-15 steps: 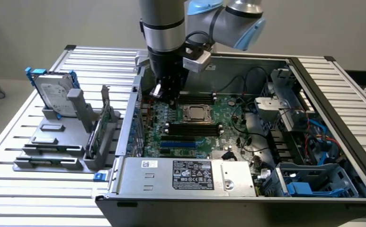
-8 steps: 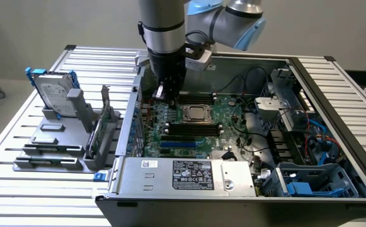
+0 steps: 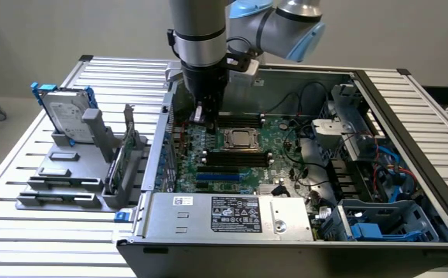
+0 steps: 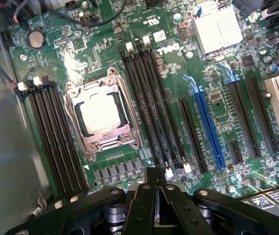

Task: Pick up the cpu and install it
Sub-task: 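Install the first cpu locking lever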

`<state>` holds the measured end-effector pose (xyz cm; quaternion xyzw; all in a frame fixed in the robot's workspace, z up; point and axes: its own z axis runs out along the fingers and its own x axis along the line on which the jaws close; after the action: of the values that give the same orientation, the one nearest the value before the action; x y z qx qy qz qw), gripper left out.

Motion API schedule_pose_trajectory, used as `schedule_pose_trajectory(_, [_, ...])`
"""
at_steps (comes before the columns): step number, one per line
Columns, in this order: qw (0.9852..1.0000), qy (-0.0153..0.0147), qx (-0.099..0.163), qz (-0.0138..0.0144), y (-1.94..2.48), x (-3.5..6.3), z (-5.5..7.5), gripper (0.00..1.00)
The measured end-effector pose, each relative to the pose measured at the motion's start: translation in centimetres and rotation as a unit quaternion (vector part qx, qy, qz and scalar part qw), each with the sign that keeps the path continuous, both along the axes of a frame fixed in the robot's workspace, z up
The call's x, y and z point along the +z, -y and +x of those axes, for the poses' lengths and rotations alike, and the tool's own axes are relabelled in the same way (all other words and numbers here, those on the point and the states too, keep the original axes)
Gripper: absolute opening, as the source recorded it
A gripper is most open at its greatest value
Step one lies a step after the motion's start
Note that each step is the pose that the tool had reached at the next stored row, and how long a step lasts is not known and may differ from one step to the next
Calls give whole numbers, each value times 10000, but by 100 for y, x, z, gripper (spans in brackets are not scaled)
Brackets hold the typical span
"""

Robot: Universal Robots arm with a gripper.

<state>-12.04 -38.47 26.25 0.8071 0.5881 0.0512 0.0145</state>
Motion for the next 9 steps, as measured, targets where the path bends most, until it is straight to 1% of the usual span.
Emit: schedule_pose_trajectory(9, [9999, 0, 127, 0, -101, -27, -34, 11])
